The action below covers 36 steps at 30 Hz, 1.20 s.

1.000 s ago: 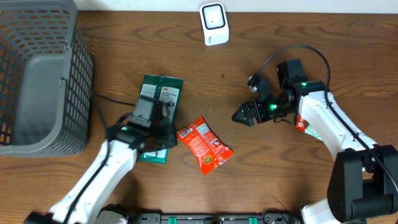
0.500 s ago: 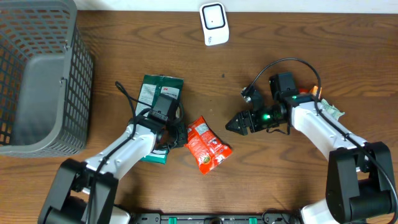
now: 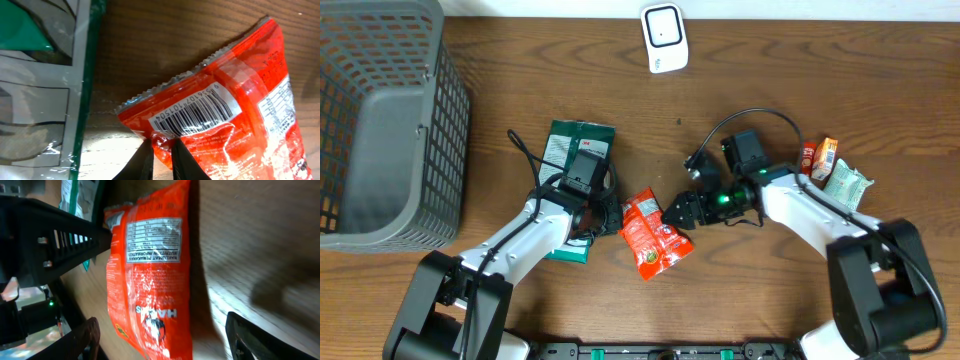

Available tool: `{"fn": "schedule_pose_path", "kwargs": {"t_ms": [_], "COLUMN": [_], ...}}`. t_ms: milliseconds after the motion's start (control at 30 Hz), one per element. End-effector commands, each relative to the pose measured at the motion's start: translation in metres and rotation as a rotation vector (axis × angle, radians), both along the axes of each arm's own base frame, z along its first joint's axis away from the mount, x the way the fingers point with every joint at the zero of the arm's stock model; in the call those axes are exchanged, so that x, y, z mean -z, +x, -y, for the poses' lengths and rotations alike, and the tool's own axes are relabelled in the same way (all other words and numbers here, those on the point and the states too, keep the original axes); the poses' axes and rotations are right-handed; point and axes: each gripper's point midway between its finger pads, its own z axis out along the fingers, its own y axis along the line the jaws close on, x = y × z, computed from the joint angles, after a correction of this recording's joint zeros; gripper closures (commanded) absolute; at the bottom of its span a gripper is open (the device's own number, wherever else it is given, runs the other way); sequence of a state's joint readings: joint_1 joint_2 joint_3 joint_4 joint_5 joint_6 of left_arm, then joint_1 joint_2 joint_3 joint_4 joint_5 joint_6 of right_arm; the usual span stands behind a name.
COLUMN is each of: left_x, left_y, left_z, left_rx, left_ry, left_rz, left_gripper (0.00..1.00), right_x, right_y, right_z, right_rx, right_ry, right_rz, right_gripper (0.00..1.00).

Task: Scan the item barcode
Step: 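Close the right gripper on the red-orange snack bag edge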

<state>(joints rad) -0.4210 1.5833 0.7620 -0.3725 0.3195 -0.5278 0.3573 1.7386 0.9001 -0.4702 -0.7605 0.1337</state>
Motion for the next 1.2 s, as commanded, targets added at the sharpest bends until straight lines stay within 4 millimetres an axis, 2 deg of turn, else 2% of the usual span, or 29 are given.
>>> {"fn": "schedule_pose_path", "kwargs": {"t_ms": [0,133,300,467,633,700,833,1167], "left_x": [0.006,0.006,0.006,0.006,0.006,0.006,0.006,0.007], "left_y": [-0.003,-0.003,-0.003,-0.003,-0.003,-0.003,-0.003,-0.005], "left_z": [-0.005,-0.005,-0.005,-0.005,-0.005,-0.005,-0.005,-0.006], "left_rx": [-0.01,-0.01,-0.01,-0.01,-0.01,-0.01,-0.01,-0.01], "left_ry": [0.03,0.031,0.031,0.031,0.031,0.031,0.031,0.034], "left_rz": [-0.014,-0.013,-0.014,-0.014,-0.013,-0.013,-0.014,-0.021], "left_gripper": [0.85,0.84,0.85,0.85,0.84,0.84,0.84,0.83], "right_x": [0.009,0.019,0.019,0.026,0.024,0.023,0.02,0.022], "right_y": [-0.013,-0.017,-0.024,-0.034,-0.04,-0.042,-0.044,-0.039], "right_z": [-0.013,-0.021,-0.032,-0.038,-0.05,-0.054,-0.061,-0.061], "right_rx": [0.002,-0.015,-0.049,-0.074,-0.12,-0.137,-0.162,-0.153], "right_ry": [0.061,0.12,0.233,0.236,0.252,0.26,0.283,0.274], "right_rz": [-0.115,-0.17,-0.241,-0.281,-0.253,-0.245,-0.227,-0.203], "right_gripper": [0.25,0.26,0.32,0.37,0.45,0.45,0.53,0.73]}}
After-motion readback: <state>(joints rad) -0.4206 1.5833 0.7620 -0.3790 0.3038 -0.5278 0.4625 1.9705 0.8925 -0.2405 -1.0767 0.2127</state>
